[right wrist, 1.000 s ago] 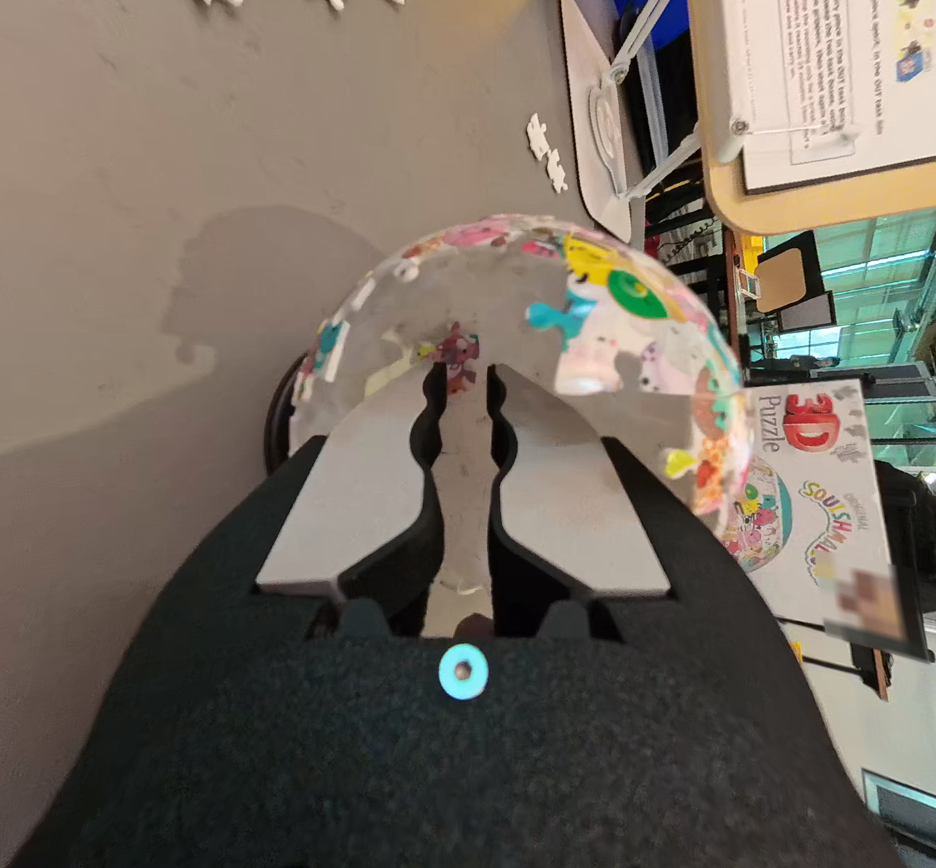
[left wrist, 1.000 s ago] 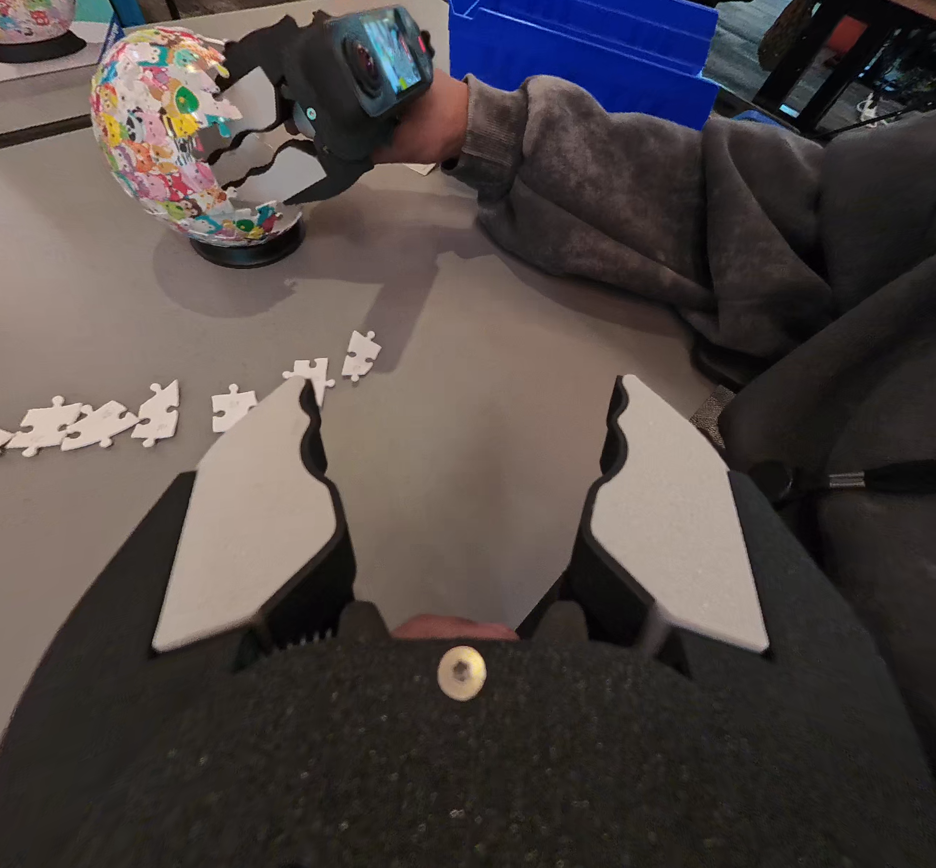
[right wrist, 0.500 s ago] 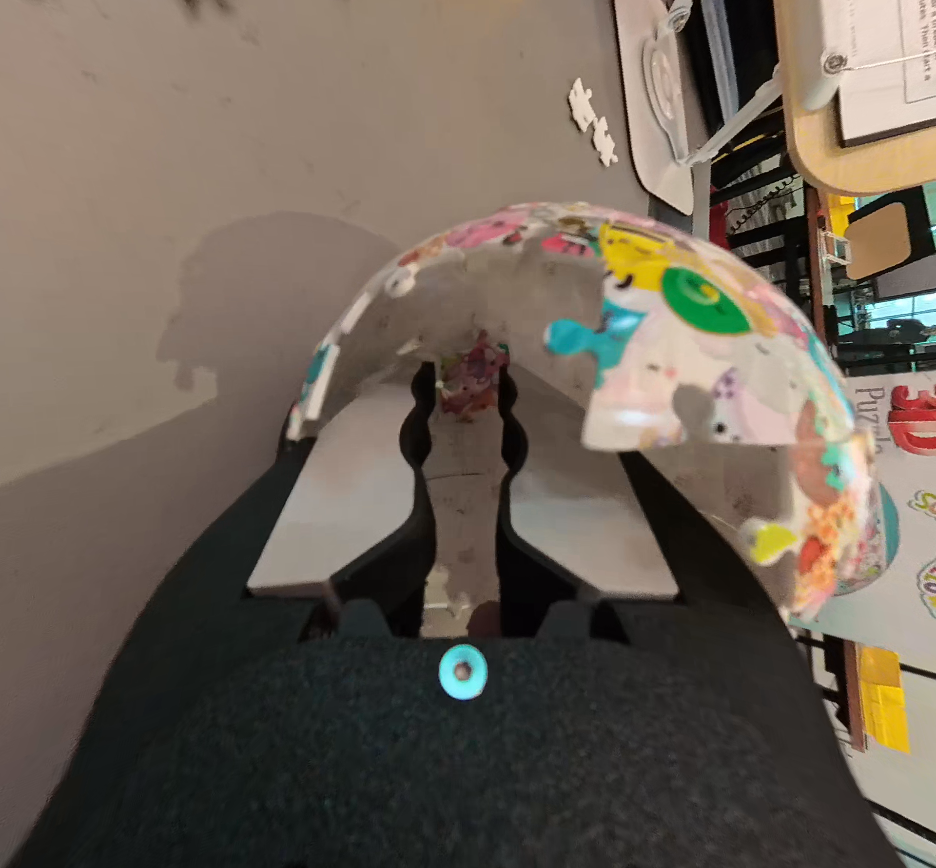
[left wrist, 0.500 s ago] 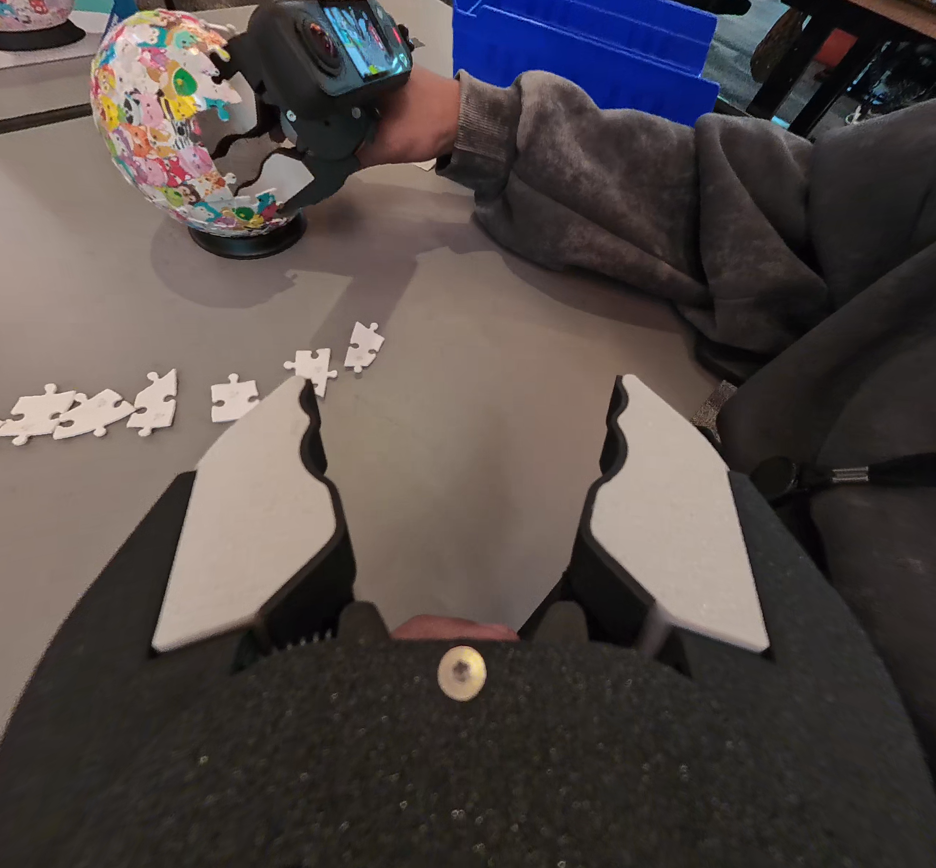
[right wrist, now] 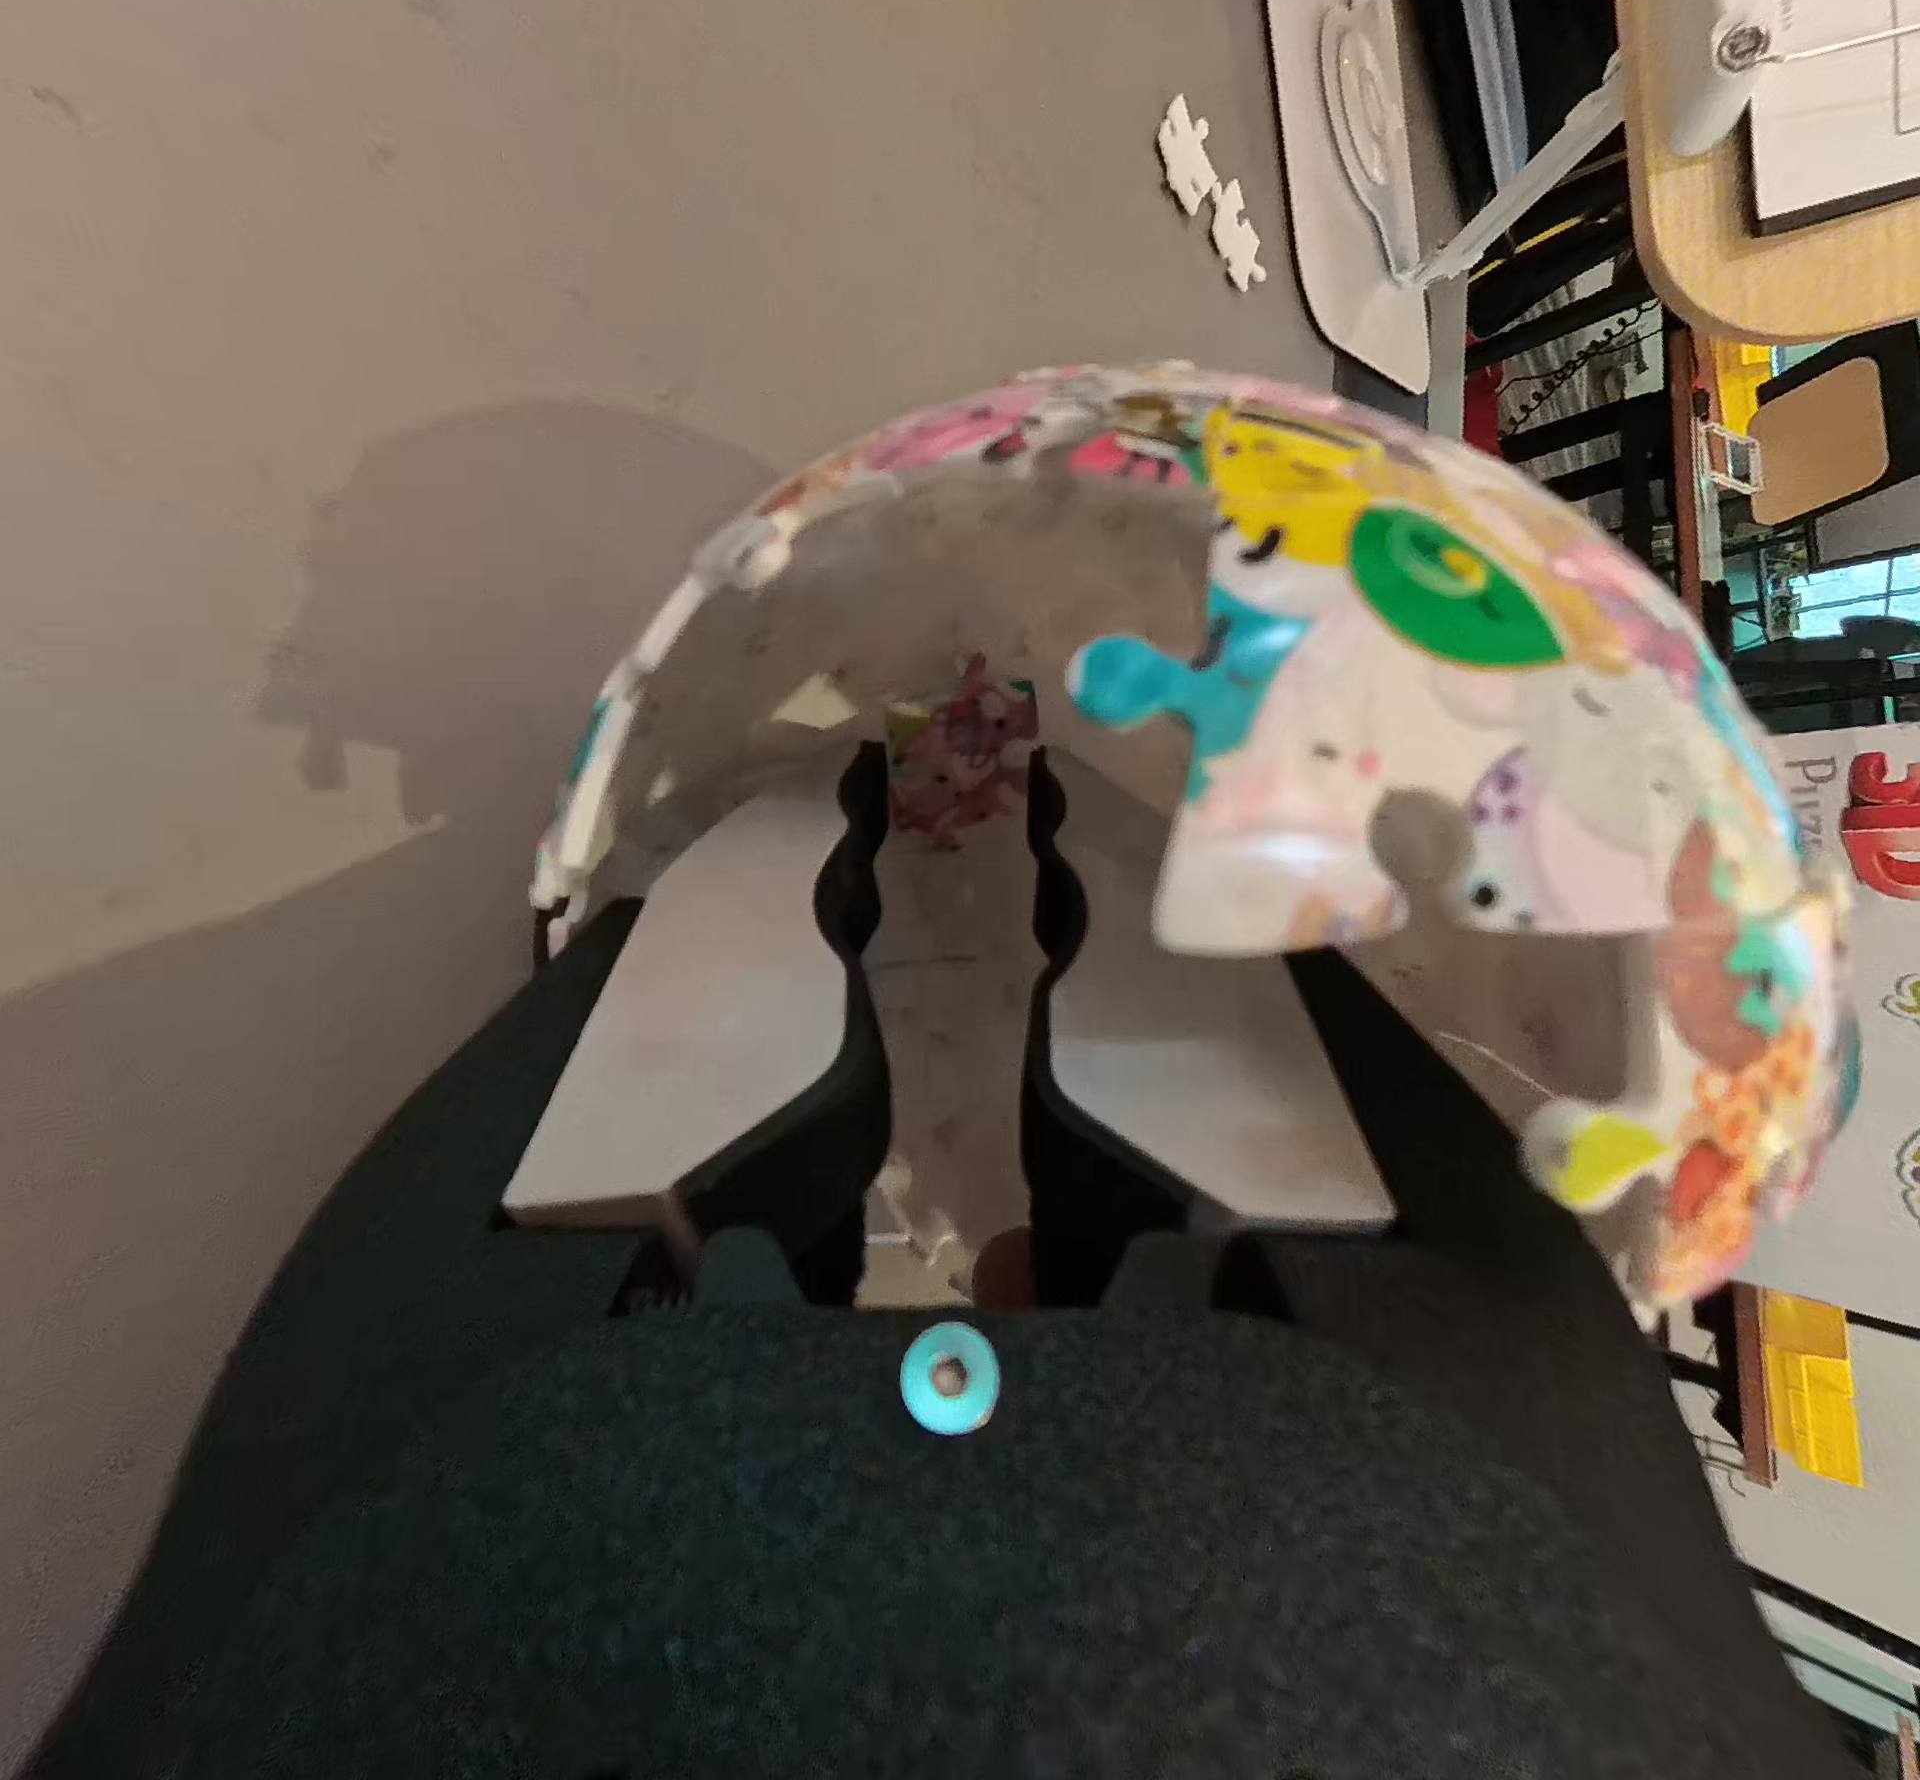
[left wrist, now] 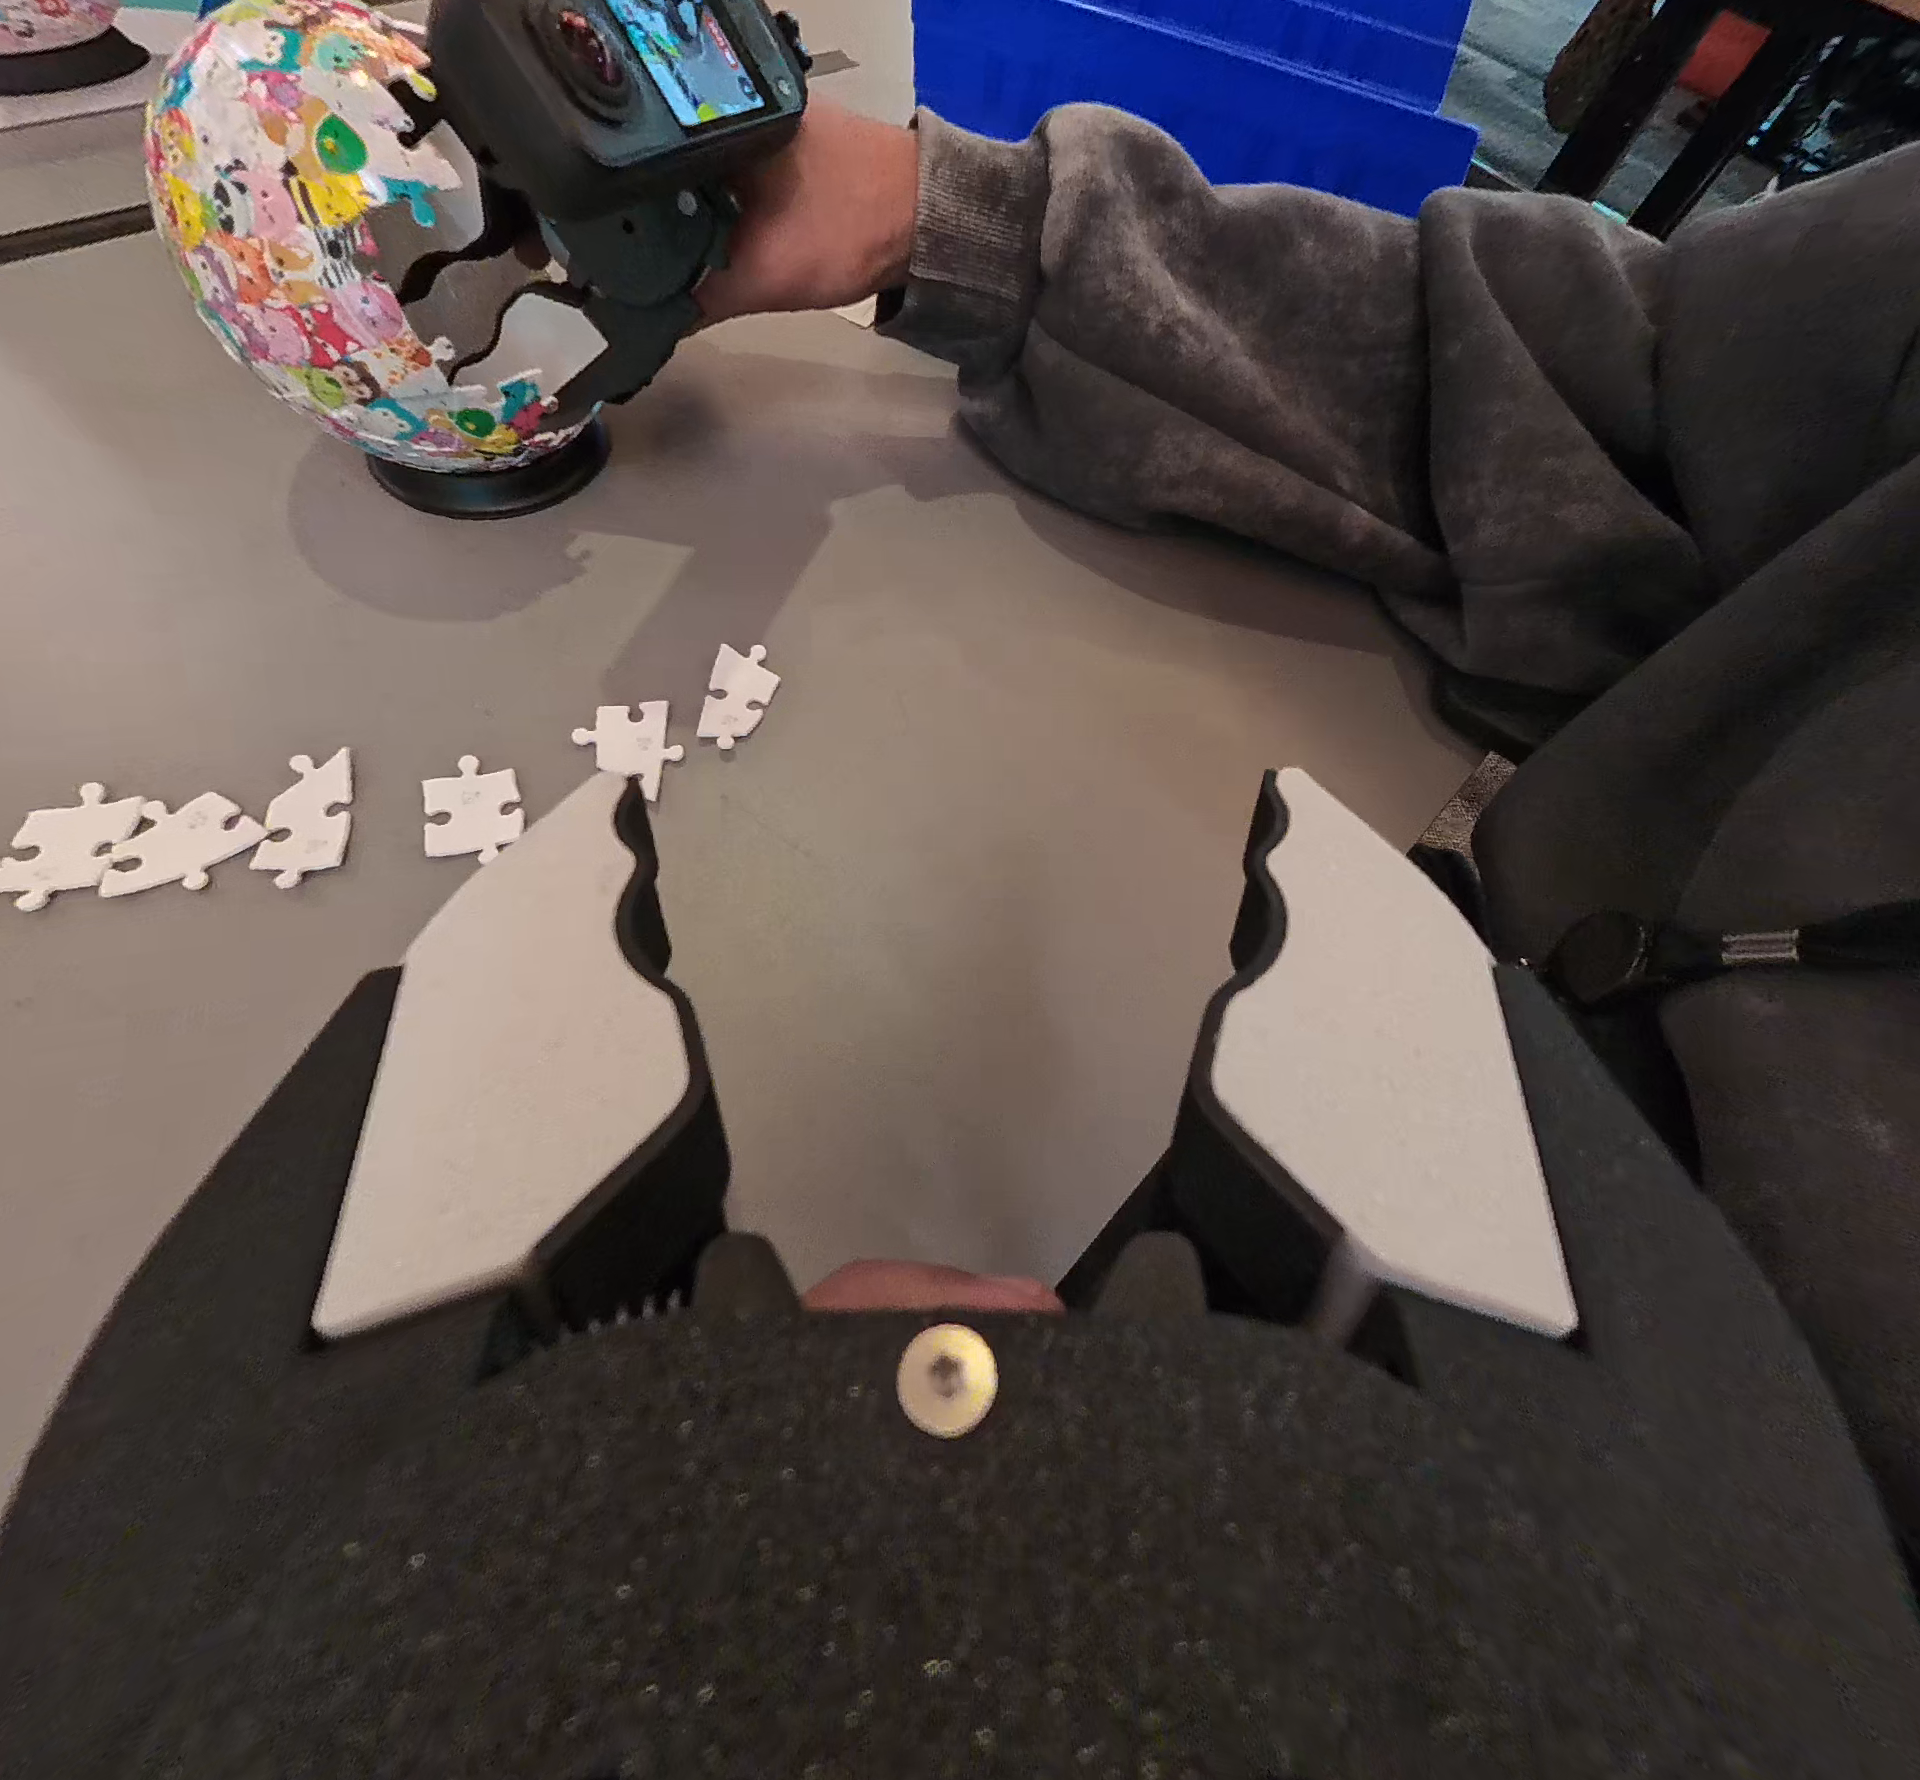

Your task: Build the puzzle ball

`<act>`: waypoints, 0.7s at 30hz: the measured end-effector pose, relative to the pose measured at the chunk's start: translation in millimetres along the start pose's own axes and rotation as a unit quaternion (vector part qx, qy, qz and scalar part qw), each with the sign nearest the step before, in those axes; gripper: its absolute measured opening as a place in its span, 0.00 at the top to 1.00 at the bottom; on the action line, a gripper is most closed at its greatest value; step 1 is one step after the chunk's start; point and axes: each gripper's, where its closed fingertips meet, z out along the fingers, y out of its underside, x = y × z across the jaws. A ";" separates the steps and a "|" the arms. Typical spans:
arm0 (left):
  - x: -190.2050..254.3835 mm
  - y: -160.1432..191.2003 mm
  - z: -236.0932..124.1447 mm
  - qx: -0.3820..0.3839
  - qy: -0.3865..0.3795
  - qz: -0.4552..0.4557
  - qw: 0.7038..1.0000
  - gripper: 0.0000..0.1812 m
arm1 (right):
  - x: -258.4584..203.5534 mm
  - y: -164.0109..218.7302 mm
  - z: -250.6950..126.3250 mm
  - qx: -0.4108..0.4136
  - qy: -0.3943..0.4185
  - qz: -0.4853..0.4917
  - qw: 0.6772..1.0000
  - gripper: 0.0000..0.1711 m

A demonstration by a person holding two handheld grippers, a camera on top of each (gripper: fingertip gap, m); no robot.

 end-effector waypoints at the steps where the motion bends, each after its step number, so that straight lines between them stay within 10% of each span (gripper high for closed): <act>1: 0.7 -0.1 -0.5 0.000 0.000 0.001 1.000 0.41 | -0.3 0.2 0.4 -0.002 0.000 -0.002 1.000 0.85; 21: 5.0 1.7 -4.3 -0.005 -0.003 0.012 1.000 0.41 | 3.8 0.5 8.5 -0.026 0.009 -0.036 0.999 0.93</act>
